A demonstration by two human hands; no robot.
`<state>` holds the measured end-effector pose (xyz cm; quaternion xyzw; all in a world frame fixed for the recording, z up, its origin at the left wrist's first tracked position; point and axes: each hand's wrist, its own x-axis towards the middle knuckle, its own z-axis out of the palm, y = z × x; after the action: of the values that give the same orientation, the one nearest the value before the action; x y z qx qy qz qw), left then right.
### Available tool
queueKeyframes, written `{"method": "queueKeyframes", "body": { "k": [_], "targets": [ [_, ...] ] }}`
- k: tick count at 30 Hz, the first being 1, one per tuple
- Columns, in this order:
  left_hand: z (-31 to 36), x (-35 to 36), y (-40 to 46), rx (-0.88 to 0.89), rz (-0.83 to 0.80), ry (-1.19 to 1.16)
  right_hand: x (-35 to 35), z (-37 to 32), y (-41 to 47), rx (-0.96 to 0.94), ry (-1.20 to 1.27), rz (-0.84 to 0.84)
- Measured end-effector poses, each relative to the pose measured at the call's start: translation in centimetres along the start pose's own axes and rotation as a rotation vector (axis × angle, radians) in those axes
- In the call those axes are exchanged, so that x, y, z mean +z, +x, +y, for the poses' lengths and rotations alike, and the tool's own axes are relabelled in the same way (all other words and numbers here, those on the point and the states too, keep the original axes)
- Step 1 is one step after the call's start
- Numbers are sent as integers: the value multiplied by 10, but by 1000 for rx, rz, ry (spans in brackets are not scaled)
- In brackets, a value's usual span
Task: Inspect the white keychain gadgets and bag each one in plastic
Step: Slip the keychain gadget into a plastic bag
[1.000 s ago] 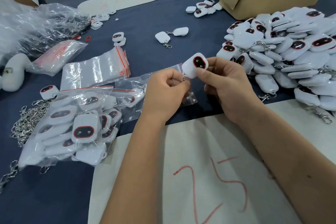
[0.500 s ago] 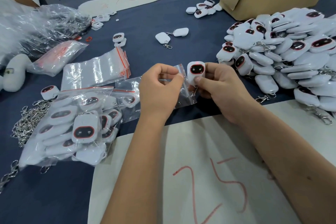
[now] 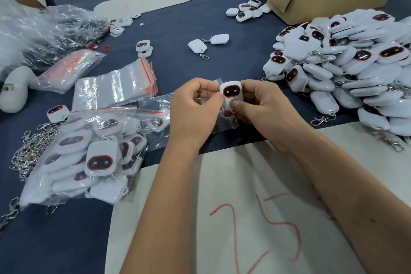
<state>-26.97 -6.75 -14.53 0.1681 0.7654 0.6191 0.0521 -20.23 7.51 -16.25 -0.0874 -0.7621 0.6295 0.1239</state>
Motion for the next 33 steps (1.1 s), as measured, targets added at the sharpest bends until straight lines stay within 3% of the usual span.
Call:
{"method": "queueKeyframes", "body": {
  "k": [33],
  "targets": [
    [-5, -1, 3, -20, -70, -84, -2, 2, -1, -36, 77, -94]
  ]
}}
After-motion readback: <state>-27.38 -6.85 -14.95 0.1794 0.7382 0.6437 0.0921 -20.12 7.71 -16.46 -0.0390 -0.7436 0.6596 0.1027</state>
